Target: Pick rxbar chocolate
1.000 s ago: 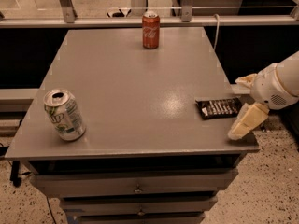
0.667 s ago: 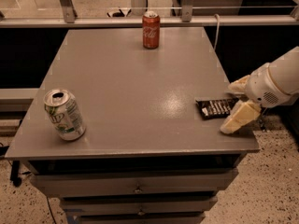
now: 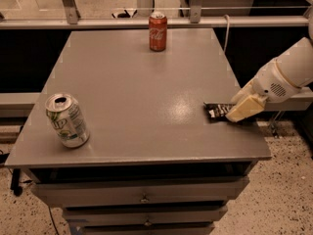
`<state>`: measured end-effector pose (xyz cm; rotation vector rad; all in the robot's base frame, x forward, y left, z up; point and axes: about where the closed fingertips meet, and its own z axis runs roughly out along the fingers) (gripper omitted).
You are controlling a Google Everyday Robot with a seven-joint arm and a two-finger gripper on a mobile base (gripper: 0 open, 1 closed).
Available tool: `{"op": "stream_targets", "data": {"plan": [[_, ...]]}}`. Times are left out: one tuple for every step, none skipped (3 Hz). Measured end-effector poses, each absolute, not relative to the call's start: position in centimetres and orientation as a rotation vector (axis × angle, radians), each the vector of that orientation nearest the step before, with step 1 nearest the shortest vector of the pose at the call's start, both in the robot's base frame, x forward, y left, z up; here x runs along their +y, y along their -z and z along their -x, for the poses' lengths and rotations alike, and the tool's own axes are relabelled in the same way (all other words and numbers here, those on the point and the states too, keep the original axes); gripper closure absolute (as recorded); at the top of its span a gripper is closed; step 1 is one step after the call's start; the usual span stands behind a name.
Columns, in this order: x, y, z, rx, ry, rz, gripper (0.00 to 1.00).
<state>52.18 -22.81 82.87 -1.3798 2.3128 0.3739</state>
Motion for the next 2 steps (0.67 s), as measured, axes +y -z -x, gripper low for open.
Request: {"op": "stream_targets", "data": {"plan": [[-20.9, -85.0, -52.5, 2.313, -0.471, 1.356, 0.87], [-18.4, -87.3, -52.3, 2.254, -0.632, 1.324, 1.00]]}}
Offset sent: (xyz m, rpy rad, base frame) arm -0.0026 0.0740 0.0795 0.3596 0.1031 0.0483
